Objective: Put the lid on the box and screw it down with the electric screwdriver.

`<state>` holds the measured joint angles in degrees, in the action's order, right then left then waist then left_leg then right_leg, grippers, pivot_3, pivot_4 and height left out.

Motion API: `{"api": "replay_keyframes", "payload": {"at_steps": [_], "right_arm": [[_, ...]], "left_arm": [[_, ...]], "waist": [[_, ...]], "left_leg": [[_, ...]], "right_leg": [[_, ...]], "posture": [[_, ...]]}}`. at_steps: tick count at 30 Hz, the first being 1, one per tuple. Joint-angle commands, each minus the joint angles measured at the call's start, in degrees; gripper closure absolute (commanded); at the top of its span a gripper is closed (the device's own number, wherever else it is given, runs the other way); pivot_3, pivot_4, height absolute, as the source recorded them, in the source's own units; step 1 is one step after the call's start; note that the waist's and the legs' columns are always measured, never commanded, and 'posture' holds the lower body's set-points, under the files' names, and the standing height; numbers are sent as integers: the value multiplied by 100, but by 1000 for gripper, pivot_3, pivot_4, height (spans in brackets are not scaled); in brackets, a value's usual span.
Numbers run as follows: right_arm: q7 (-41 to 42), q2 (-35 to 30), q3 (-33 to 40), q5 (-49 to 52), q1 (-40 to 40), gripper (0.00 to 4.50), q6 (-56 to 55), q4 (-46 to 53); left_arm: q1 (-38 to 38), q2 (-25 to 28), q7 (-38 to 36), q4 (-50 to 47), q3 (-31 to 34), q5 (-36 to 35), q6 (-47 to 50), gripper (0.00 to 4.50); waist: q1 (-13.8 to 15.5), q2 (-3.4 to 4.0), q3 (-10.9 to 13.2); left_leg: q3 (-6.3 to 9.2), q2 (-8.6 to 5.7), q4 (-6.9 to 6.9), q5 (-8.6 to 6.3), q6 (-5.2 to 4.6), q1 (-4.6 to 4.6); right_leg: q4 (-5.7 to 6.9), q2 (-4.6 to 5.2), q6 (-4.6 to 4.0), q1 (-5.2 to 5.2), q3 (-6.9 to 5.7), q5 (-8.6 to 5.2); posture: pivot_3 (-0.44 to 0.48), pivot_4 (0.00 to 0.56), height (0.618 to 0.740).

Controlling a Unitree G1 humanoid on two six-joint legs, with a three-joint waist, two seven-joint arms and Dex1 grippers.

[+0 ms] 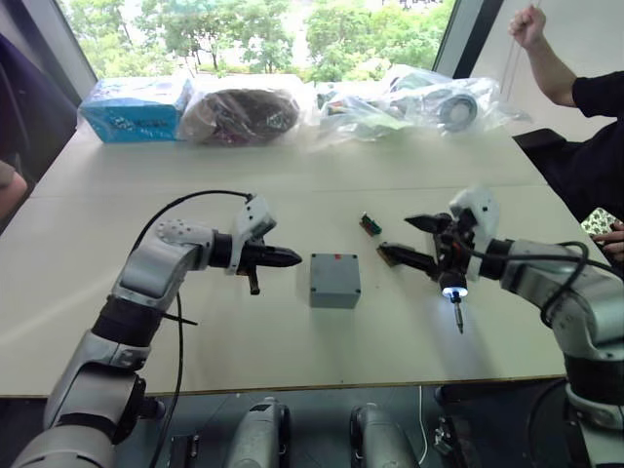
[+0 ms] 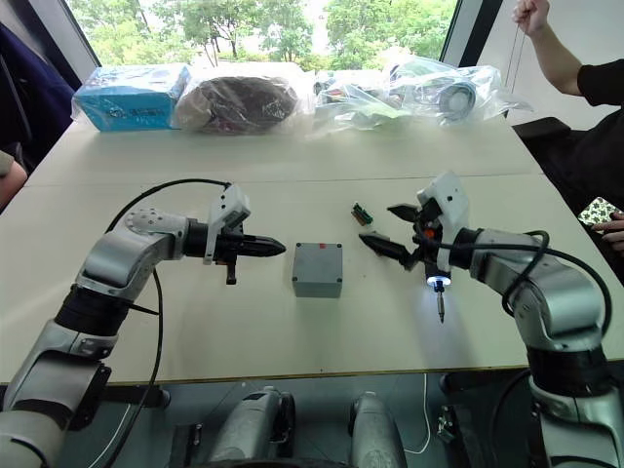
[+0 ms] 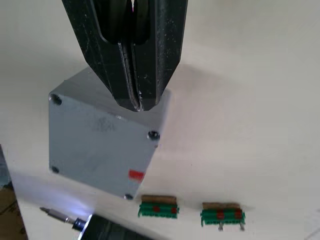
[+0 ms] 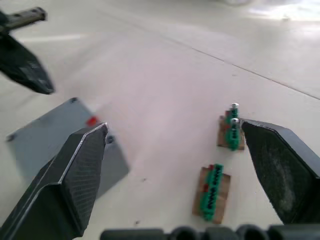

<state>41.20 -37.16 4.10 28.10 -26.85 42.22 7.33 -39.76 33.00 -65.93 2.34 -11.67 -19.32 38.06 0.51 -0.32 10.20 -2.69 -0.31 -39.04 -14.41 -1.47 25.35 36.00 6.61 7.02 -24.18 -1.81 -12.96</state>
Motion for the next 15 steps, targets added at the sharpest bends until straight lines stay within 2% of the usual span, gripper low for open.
{"api": "replay_keyframes", "payload": {"at_steps": [1,2,3,4,8,15], "right_arm": [[-51,363,-403,-616,-500,89,-922,-1019],[-58,480,-480,-758,-629,89,-1136,-1347],[-52,581,-570,-911,-754,548,-1363,-1677],[-35,647,-623,-1010,-833,745,-1518,-1890],[3,921,-734,-1306,-1205,2156,-2068,-2764],[58,1139,-764,-1685,-1582,2156,-2699,-3683]], "left_arm": [[-207,46,27,-375,189,-164,57,4500],[-209,66,38,-456,196,-186,94,4500],[-205,92,52,-543,214,-218,145,4500],[-195,117,59,-592,228,-241,173,4500],[-127,184,170,-775,308,-330,345,4500],[19,287,310,-1019,340,-449,517,4500]], "waist": [[-15,0,0],[-25,3,2],[-29,3,2],[-29,3,2],[-35,3,2],[-61,4,2]], "left_leg": [[-2,1,1,0,0,0],[-2,1,1,0,0,0],[-3,1,2,0,1,1],[-3,1,2,0,1,1],[-3,3,2,1,1,1],[-2,4,2,1,2,1]], "right_leg": [[1,-2,0,-3,1,0],[1,-6,0,-3,2,0],[2,-6,0,-5,4,0],[2,-6,0,-5,4,0],[2,-6,0,-5,5,0],[3,-6,0,-5,5,0]], "posture": [[0,150,740],[0,150,740],[0,150,740],[0,150,740],[0,150,740],[0,150,740]]}}
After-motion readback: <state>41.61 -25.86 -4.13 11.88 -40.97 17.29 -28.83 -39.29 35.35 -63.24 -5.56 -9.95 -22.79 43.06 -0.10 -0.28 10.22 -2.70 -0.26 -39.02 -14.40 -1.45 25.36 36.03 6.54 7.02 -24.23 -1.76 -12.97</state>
